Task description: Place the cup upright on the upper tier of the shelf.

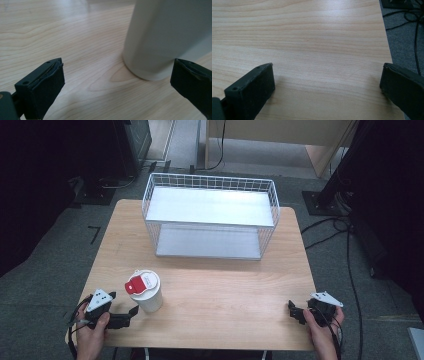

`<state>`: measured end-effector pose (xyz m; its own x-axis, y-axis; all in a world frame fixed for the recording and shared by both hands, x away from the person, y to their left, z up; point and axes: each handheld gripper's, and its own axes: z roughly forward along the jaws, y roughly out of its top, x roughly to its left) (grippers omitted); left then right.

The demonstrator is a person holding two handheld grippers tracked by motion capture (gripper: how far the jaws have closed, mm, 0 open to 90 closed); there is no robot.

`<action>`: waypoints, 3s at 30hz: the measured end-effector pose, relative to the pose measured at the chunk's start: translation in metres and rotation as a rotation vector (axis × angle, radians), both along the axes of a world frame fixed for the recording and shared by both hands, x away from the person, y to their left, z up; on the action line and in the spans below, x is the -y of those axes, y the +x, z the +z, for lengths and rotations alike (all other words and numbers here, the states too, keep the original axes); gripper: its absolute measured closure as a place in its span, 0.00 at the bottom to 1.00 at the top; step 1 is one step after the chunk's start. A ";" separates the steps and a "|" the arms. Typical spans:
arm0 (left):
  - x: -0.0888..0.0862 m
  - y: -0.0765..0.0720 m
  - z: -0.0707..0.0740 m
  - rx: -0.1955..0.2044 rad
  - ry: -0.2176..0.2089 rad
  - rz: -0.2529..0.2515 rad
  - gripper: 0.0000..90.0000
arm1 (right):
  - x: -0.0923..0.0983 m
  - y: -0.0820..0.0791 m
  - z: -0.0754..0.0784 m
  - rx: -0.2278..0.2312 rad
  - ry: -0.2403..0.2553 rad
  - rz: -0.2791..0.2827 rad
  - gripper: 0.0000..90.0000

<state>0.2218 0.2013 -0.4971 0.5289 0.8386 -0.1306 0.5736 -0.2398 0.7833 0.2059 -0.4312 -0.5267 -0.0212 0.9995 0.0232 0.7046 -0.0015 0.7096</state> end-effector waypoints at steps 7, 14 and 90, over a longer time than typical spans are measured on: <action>0.008 -0.005 0.009 0.038 -0.106 -0.061 0.00 | 0.000 0.000 0.000 0.001 0.002 0.008 0.00; 0.017 -0.008 0.014 0.077 -0.182 -0.095 0.00 | 0.000 0.000 0.000 0.001 0.002 0.008 0.00; 0.104 0.012 0.044 0.454 -0.203 -0.084 0.09 | -0.003 0.001 0.000 0.000 0.003 0.037 0.00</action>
<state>0.2340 0.0968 -0.4527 0.6350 0.7720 -0.0276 0.1491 -0.0874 0.9850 0.2069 -0.4281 -0.5268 -0.0579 0.9980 0.0259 0.7043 0.0224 0.7095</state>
